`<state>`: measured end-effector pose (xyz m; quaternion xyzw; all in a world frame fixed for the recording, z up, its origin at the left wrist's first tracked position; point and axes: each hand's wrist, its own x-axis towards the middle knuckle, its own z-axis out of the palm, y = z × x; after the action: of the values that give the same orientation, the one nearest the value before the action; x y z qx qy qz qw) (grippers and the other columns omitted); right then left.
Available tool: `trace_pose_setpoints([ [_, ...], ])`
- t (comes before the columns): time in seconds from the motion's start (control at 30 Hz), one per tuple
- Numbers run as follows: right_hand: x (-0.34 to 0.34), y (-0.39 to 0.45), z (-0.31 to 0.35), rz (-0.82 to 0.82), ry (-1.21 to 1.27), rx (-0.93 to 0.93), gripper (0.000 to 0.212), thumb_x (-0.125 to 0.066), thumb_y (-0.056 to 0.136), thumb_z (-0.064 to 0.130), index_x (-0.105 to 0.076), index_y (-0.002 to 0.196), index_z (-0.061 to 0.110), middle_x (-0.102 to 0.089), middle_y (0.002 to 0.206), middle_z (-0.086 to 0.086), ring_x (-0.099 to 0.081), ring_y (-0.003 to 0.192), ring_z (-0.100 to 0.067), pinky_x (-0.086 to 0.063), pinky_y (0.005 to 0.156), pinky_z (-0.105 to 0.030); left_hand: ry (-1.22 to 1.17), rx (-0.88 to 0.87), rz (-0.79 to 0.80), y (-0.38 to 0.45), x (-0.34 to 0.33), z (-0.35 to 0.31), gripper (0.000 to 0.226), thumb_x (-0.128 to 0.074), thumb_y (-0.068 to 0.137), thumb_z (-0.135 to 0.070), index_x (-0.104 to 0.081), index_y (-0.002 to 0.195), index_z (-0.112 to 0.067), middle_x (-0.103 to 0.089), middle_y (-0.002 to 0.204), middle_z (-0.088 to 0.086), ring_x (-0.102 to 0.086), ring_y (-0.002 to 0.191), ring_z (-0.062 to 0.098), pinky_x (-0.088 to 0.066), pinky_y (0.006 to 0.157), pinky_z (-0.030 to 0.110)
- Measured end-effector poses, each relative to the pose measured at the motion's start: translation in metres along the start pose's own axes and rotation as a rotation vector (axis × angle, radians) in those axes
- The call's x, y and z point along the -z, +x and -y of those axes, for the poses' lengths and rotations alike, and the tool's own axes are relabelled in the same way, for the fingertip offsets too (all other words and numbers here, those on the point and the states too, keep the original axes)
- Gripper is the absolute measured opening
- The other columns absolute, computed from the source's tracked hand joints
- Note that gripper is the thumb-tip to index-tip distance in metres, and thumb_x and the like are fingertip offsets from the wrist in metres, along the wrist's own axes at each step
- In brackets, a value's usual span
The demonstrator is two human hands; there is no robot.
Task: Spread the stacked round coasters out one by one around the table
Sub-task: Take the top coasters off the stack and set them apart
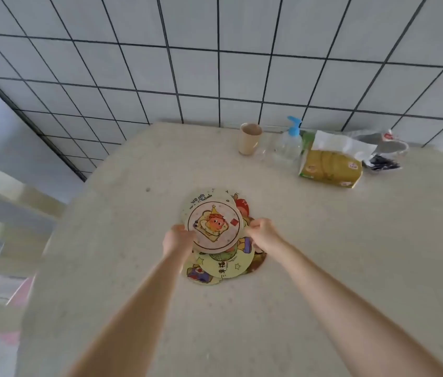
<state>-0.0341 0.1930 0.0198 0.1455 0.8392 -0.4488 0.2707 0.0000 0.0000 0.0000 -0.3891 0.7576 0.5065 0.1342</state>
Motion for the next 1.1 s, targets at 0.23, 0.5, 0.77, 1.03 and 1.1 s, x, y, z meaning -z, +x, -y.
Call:
trace_pose_setpoints([
  [0.23, -0.005, 0.03, 0.021, 0.07, 0.144, -0.063, 0.037, -0.062, 0.087, 0.023, -0.058, 0.116, 0.0, -0.066, 0.106, -0.021, -0.067, 0.095, -0.035, -0.054, 0.088, -0.051, -0.195, 0.097, -0.072, 0.023, -0.005, 0.0, 0.011, -0.066, 0.079, -0.014, -0.056, 0.074, -0.012, -0.043, 0.065, 0.01, -0.033, 0.052, 0.018, -0.031, 0.053, 0.029],
  [0.5, -0.001, 0.069, 0.049, -0.01, 0.109, 0.026, 0.027, -0.058, 0.085, 0.017, -0.062, 0.106, 0.001, -0.069, 0.097, -0.018, -0.065, 0.083, -0.03, -0.053, 0.076, -0.041, -0.274, -0.027, -0.191, 0.042, -0.005, -0.028, 0.01, -0.064, 0.086, -0.023, -0.059, 0.084, -0.015, -0.06, 0.075, 0.001, -0.048, 0.059, 0.014, -0.042, 0.053, 0.027],
  [0.77, -0.006, 0.097, 0.057, 0.042, 0.091, -0.046, 0.029, -0.061, 0.081, 0.014, -0.063, 0.104, -0.003, -0.068, 0.101, -0.024, -0.067, 0.085, -0.034, -0.054, 0.086, -0.051, -0.192, 0.021, -0.197, 0.059, -0.016, -0.038, 0.016, -0.059, 0.083, -0.009, -0.053, 0.072, -0.019, -0.051, 0.075, 0.009, -0.043, 0.069, 0.021, -0.037, 0.061, 0.034],
  [1.03, -0.01, 0.1, 0.062, 0.036, 0.187, -0.039, 0.012, -0.069, 0.08, 0.011, -0.066, 0.091, 0.013, -0.07, 0.091, -0.011, -0.067, 0.084, -0.027, -0.058, 0.075, -0.043, -0.299, 0.028, -0.223, 0.061, -0.011, -0.036, 0.012, -0.062, 0.076, -0.005, -0.057, 0.07, -0.013, -0.057, 0.071, 0.005, -0.045, 0.063, 0.02, -0.039, 0.055, 0.029],
  [1.1, -0.011, 0.098, 0.066, 0.01, 0.195, -0.019, 0.015, -0.067, 0.082, 0.011, -0.065, 0.096, 0.013, -0.069, 0.091, -0.01, -0.067, 0.084, -0.028, -0.058, 0.074, -0.042, -0.367, 0.04, -0.212, 0.06, -0.006, -0.037, 0.008, -0.064, 0.077, -0.006, -0.067, 0.079, -0.013, -0.066, 0.074, 0.001, -0.052, 0.059, 0.017, -0.043, 0.051, 0.024],
])
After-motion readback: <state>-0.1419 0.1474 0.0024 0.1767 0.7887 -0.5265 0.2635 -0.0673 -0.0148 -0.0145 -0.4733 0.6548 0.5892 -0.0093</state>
